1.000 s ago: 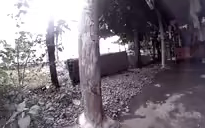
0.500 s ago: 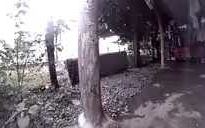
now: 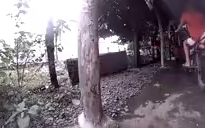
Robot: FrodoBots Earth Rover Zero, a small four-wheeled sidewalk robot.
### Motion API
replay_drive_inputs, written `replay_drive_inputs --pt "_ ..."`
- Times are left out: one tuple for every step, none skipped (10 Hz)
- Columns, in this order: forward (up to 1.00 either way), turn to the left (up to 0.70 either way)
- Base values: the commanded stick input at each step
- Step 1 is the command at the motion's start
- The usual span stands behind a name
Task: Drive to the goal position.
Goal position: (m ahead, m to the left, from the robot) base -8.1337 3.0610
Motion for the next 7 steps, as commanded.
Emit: replay_drive_inputs --pt "0.0 0.0" --pt "-0.63 0.0" --pt "-0.7 0.0" --pt "-0.7 0.0" --pt "-0.7 0.0" --pt "-0.7 0.0" --pt "-0.7 0.0"
